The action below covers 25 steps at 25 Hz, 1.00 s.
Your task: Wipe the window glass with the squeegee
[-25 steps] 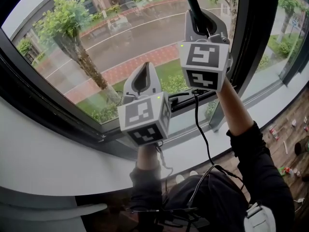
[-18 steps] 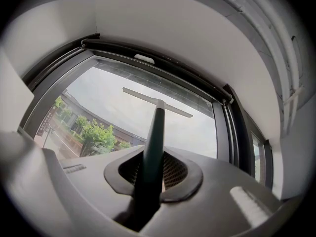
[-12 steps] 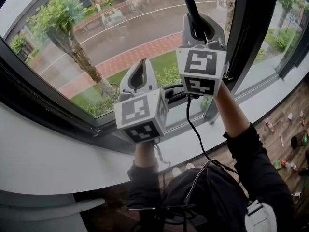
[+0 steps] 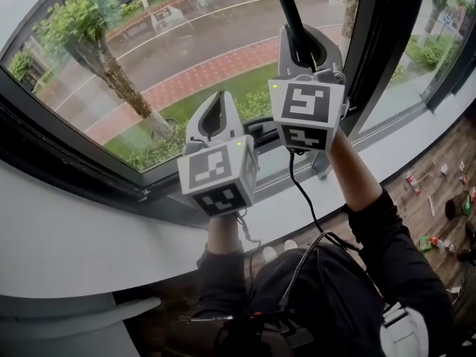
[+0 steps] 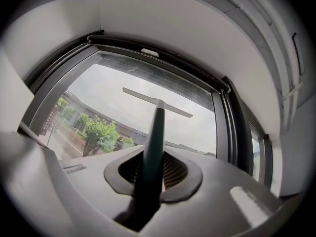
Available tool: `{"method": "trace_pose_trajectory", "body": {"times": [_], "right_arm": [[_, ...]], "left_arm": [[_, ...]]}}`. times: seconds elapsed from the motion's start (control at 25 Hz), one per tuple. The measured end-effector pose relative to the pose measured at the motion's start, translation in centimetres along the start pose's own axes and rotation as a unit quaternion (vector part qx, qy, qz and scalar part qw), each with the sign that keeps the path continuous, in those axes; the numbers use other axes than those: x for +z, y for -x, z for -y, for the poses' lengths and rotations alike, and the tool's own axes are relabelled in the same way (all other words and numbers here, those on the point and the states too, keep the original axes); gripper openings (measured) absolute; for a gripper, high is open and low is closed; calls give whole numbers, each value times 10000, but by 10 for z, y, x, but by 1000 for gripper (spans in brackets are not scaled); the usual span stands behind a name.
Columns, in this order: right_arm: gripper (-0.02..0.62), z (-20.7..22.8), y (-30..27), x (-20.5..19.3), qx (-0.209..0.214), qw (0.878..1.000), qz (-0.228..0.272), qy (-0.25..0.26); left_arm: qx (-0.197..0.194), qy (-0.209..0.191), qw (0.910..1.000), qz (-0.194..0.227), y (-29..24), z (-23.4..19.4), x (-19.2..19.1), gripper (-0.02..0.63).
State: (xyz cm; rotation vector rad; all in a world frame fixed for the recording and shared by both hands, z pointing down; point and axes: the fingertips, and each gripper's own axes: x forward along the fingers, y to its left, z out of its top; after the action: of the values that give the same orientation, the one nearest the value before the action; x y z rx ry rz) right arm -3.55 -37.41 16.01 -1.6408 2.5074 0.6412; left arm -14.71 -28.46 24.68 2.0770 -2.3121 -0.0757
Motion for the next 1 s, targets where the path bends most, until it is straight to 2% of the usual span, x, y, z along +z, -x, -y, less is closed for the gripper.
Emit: {"method": "trace_pose_trajectory", "body": {"times": [1.0], "right_arm": [[60,-23,35,-71,218,9977,-637,58]], "left_arm": [[10,190,9979,-626,7,0,-67,3]]}}
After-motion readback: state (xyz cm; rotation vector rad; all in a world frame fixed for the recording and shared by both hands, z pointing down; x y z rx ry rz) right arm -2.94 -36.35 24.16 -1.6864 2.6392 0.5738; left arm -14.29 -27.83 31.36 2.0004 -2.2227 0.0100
